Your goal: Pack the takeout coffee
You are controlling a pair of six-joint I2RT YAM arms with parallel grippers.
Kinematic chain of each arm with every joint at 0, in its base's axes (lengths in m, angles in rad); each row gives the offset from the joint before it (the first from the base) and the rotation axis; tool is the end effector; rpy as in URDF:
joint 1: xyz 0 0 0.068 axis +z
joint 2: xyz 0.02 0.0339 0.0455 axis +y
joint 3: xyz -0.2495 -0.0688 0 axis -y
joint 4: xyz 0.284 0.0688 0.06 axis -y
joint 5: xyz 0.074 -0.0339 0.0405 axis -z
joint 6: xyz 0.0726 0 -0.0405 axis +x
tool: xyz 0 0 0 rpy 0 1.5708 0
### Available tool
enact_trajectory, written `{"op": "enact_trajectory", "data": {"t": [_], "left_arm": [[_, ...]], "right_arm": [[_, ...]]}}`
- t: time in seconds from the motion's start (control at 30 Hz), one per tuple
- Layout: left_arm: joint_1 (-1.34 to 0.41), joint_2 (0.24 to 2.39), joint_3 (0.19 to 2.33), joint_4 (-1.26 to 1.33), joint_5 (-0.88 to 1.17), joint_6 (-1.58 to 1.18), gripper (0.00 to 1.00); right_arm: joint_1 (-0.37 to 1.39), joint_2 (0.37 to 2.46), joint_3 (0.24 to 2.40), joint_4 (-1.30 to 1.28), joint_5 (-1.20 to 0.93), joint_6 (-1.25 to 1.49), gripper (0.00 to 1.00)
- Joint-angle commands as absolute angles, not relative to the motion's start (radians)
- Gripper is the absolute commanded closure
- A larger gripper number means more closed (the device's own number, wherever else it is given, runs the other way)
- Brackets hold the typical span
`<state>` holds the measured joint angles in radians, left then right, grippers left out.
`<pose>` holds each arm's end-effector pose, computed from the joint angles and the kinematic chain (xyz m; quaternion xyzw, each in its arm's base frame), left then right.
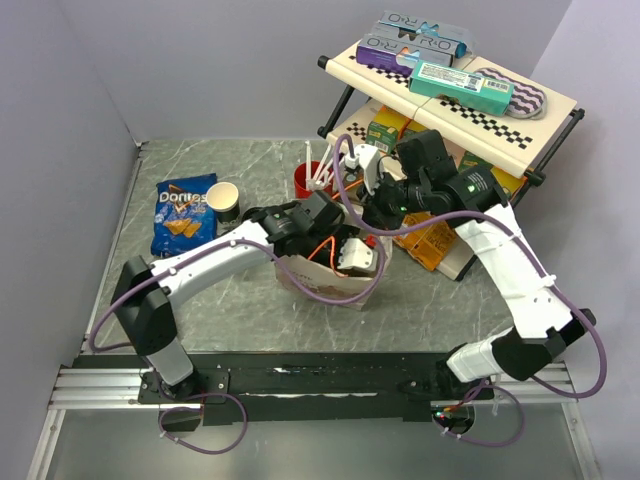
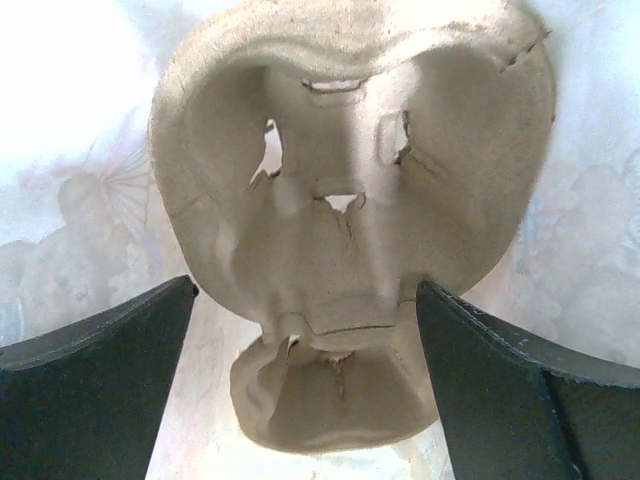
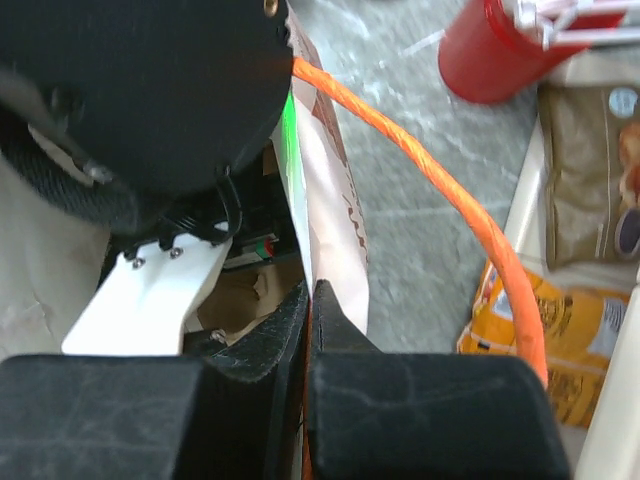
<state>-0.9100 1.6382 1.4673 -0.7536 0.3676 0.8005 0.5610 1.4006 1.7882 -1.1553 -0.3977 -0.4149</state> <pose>0.2324 -0.3415 0.2601 0.7417 0.5678 -0.1901 0.3023 0.2555 0.1937 0.4244 -0.4912 0.7608 0.2093 0.3688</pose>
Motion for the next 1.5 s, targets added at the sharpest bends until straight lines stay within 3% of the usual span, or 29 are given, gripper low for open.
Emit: {"op": "enact_trajectory", "data": {"t": [0.0, 0.13, 0.3, 0.33, 0.37, 0.73, 0.97, 1.03, 1.17, 1.27, 1.33, 1.37, 1.4, 1.47], "left_arm": [[-0.953, 1.681, 1.558, -0.695, 0.376, 0.801, 0.01], [-0.960, 1.724, 1.604, -0.709, 0.344, 0.762, 0.01], [-0.960, 1.738, 1.589, -0.678, 0.339, 0.698, 0.00], [-0.954, 1.738, 1.586, -0.670, 0.348, 0.690, 0.01], [-0.954, 1.741, 1.585, -0.670, 0.366, 0.683, 0.01], [-0.927, 1.784, 1.605, -0.707, 0.443, 0.647, 0.01], [-0.896, 1.798, 1.586, -0.645, 0.458, 0.579, 0.01], [-0.896, 1.802, 1.601, -0.615, 0.419, 0.545, 0.01], [-0.891, 1.812, 1.654, -0.635, 0.438, 0.491, 0.01], [-0.893, 1.815, 1.643, -0.638, 0.460, 0.489, 0.19], [-0.893, 1.824, 1.646, -0.652, 0.466, 0.497, 0.42], [-0.893, 1.833, 1.644, -0.658, 0.460, 0.495, 0.79], [-0.893, 1.833, 1.640, -0.649, 0.439, 0.488, 0.98], [-0.893, 1.816, 1.608, -0.609, 0.419, 0.463, 0.99]], "right_arm": [[0.549, 1.431, 1.838, -1.163, -0.370, -0.428, 1.00], [0.555, 1.420, 1.801, -1.169, -0.390, -0.420, 1.00], [0.552, 1.402, 1.752, -1.149, -0.367, -0.397, 0.89], [0.552, 1.402, 1.755, -1.147, -0.361, -0.397, 0.84], [0.552, 1.416, 1.767, -1.147, -0.357, -0.397, 0.70], [0.522, 1.462, 1.873, -1.195, -0.414, -0.443, 0.24], [0.394, 1.485, 1.919, -1.229, -0.593, -0.416, 0.17], [0.347, 1.467, 1.919, -1.220, -0.724, -0.422, 0.06], [0.348, 1.329, 1.772, -1.077, -0.723, -0.416, 0.05], [0.351, 1.278, 1.695, -1.003, -0.721, -0.394, 0.10], [0.353, 1.270, 1.693, -0.982, -0.730, -0.364, 0.10], [0.353, 1.270, 1.698, -0.976, -0.741, -0.357, 0.10], [0.353, 1.269, 1.706, -0.974, -0.753, -0.350, 0.10], [0.351, 1.259, 1.726, -0.960, -0.788, -0.342, 0.09]]}}
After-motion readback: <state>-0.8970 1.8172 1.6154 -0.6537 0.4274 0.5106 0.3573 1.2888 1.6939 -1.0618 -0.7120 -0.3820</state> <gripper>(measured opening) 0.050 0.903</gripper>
